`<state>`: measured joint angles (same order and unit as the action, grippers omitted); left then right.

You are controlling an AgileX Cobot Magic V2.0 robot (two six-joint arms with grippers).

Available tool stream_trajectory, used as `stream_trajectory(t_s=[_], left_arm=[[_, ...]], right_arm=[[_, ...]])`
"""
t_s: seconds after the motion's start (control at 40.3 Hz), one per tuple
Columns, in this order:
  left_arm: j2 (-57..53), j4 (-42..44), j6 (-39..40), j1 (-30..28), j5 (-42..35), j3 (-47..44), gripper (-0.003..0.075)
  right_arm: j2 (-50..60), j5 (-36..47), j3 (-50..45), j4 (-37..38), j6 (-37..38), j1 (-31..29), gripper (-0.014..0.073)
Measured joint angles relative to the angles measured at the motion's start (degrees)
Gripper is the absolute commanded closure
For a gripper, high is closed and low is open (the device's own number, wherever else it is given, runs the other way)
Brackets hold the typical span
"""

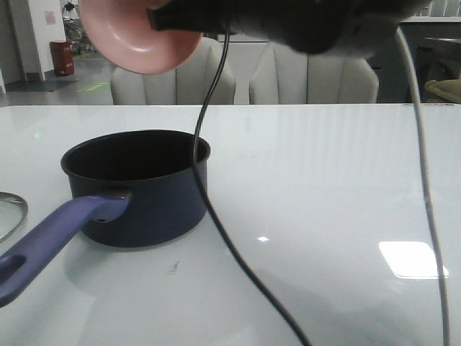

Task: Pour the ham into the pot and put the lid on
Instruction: 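Carry the empty pink bowl back and set it on the table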

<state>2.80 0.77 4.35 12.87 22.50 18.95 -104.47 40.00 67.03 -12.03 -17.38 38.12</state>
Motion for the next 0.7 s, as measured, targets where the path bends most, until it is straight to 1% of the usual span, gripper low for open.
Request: stream_trajectory(t_s=[0.149, 0.199, 0.273, 0.397, 0.522, 0.621, 0.696], left_arm=[[0.00, 0.00, 0.00, 0.00, 0.00, 0.00, 0.0083], [0.00, 0.00, 0.00, 0.00, 0.00, 0.00, 0.0083], [0.00, 0.00, 0.00, 0.00, 0.00, 0.00, 0.0083], [0.00, 0.00, 0.00, 0.00, 0.00, 0.00, 0.0083], [0.00, 0.00, 0.00, 0.00, 0.00, 0.00, 0.0083], [0.00, 0.00, 0.00, 0.00, 0.00, 0.00, 0.0083], [0.00, 0.00, 0.00, 0.00, 0.00, 0.00, 0.0083]], right_arm=[[8.47, -19.50, 0.00, -2.80, 0.24, -0.76, 0.0446], [11.48, -26.59, 0.00, -3.97, 0.34, -1.79, 0.0446], [14.86, -34.73, 0.00, -5.67, 0.34, -4.25, 0.0446], [18.85, -47.01, 0.00, -7.18, 0.34, -10.61, 0.0456], [19.69, -58.48, 0.00, -7.26, 0.34, -17.18, 0.0456], [19.17, -65.32, -0.23, -7.26, 1.51, -22.43, 0.0456], [18.25, -68.86, -0.23, -7.26, 3.92, -26.10, 0.0456]])
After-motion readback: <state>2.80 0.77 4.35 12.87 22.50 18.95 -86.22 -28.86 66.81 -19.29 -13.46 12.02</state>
